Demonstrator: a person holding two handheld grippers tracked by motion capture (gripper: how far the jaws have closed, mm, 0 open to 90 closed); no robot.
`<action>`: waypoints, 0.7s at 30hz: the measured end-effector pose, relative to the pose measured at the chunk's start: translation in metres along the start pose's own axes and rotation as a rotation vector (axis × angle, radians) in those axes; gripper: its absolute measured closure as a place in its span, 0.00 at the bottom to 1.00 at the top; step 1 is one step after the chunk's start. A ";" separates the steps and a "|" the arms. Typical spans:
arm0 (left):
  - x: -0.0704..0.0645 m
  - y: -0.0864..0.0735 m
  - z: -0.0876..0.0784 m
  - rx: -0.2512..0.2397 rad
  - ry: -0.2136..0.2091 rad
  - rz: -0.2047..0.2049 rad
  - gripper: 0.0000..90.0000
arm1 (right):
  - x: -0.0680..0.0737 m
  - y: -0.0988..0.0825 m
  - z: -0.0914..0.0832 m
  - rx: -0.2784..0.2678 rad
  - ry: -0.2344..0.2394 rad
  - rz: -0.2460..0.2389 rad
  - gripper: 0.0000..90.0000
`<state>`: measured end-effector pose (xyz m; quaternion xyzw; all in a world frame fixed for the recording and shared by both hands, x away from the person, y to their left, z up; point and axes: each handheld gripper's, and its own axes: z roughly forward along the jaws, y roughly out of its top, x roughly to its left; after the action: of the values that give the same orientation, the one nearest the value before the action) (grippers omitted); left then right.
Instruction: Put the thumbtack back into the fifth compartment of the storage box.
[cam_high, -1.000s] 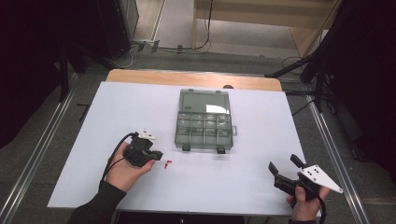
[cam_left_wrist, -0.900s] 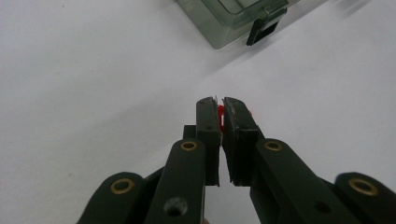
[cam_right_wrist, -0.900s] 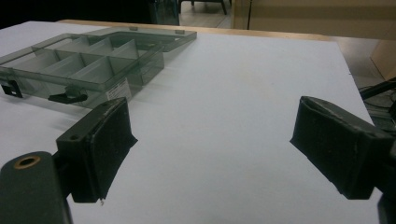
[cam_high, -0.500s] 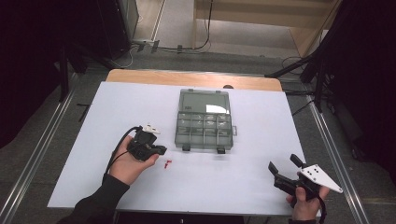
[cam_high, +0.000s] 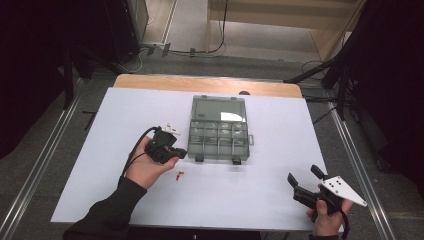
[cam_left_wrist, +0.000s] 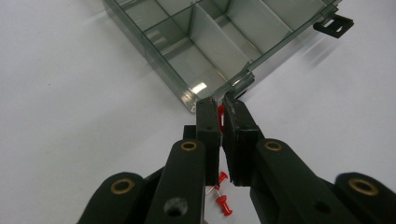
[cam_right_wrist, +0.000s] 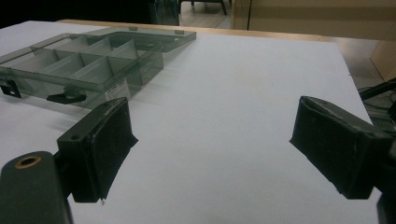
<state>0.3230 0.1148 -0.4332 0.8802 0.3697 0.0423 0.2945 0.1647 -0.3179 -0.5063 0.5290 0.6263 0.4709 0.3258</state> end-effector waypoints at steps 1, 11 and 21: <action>0.000 0.001 0.001 -0.001 0.001 -0.002 0.95 | 0.001 0.000 0.000 0.004 0.002 0.011 0.14; 0.003 0.015 0.005 -0.009 -0.008 0.004 0.95 | 0.000 -0.001 0.001 0.002 0.000 0.005 0.14; 0.006 0.030 0.016 -0.001 -0.009 0.015 0.94 | 0.000 0.000 0.001 -0.002 0.001 -0.003 0.14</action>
<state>0.3507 0.0945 -0.4306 0.8829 0.3618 0.0405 0.2966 0.1657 -0.3176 -0.5069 0.5276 0.6268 0.4711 0.3268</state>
